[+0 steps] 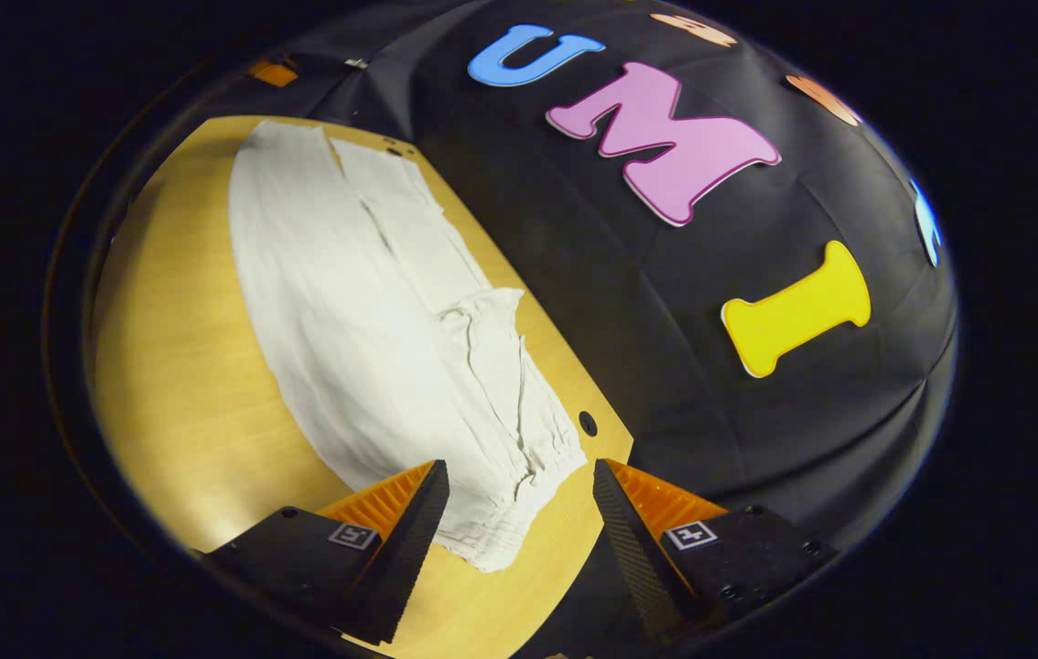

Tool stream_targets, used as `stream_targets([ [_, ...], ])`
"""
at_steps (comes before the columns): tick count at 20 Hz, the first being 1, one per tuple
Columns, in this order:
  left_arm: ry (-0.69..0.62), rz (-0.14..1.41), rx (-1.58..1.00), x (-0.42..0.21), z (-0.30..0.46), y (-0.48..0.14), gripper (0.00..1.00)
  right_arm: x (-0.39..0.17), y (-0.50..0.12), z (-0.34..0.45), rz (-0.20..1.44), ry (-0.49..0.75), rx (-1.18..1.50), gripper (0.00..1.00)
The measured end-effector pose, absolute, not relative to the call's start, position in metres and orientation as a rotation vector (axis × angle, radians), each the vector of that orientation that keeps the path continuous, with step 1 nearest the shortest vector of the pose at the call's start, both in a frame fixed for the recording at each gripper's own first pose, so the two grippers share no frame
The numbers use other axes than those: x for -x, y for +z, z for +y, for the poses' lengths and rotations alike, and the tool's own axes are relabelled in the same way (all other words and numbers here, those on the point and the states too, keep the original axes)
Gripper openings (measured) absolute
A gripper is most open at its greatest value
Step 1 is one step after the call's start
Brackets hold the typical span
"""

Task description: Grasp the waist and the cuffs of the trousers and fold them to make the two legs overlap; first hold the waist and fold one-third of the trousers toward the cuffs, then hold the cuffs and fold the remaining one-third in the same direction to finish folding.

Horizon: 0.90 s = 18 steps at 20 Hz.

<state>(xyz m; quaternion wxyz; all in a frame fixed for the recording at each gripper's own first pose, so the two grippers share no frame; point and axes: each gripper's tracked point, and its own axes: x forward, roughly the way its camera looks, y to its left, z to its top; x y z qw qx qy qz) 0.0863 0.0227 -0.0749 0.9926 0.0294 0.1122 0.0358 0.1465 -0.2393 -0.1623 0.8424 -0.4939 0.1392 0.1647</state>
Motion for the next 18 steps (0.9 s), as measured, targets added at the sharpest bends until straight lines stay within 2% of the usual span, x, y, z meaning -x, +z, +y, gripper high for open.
stream_targets([
  [8, 0.093, 0.281, -0.055, -0.087, 0.027, -0.094, 0.98, -0.136, -0.237, -0.276, 0.419, 0.550, 1.346, 0.97],
  [11, 0.134, 0.299, -0.031, -0.085, 0.039, -0.102, 0.98, -0.141, -0.257, -0.292, 0.444, 0.554, 1.456, 0.97],
  [13, 0.169, 0.325, 0.000, -0.084, 0.051, -0.109, 0.98, -0.151, -0.253, -0.288, 0.379, 0.547, 1.553, 0.96],
  [18, 0.252, 0.359, 0.056, -0.080, 0.078, -0.120, 0.98, -0.179, -0.253, -0.289, 0.355, 0.486, 1.571, 0.92],
])
